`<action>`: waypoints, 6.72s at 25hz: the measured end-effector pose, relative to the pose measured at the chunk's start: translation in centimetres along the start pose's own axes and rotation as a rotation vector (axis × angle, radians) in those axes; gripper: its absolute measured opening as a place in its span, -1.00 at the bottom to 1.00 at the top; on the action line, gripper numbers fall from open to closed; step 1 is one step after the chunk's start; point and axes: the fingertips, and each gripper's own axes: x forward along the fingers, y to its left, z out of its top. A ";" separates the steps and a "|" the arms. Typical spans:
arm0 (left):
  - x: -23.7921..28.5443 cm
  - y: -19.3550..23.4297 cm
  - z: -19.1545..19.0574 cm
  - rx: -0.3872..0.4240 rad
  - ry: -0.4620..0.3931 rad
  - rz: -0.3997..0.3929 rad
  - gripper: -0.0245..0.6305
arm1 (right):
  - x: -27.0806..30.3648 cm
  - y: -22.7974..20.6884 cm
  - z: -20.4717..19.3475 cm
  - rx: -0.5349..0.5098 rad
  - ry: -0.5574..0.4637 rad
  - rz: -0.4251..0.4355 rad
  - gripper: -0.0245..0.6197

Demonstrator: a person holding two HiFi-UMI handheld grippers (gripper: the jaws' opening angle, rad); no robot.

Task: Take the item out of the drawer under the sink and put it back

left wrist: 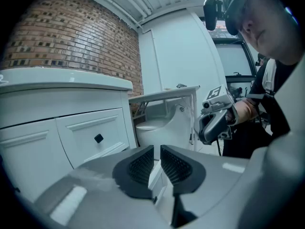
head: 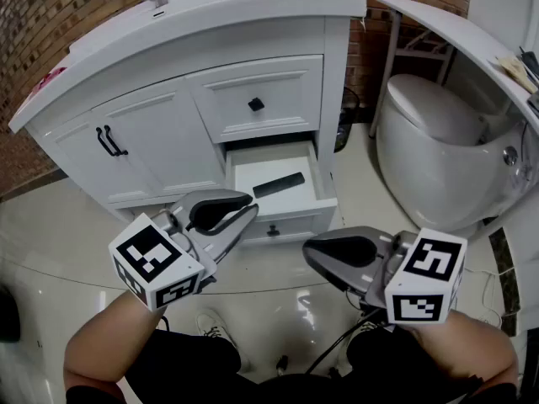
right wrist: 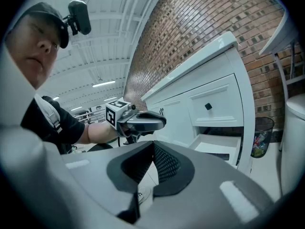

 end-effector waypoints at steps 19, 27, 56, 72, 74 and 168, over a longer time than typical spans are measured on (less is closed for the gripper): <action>6.8 7.2 -1.8 0.103 0.117 0.049 -0.66 | -0.7 -0.9 0.6 0.022 -0.002 0.024 -0.90; 11.7 8.8 -4.8 0.142 0.217 0.022 -0.53 | -0.9 -0.6 0.8 0.028 0.002 0.070 -0.90; 21.7 10.8 -20.5 0.175 0.752 -0.286 -0.28 | -1.5 -3.6 1.1 0.086 -0.012 0.058 -0.90; 21.9 11.7 -23.6 0.088 0.850 -0.340 -0.25 | -1.1 -4.0 1.4 0.133 -0.028 0.078 -0.90; 22.0 11.6 -23.7 0.082 0.857 -0.346 -0.26 | -1.2 -4.1 1.3 0.135 -0.029 0.074 -0.90; -8.0 -3.0 0.4 -0.246 -0.206 -0.039 -0.41 | -0.8 -0.7 2.2 -0.039 -0.079 -0.088 -0.90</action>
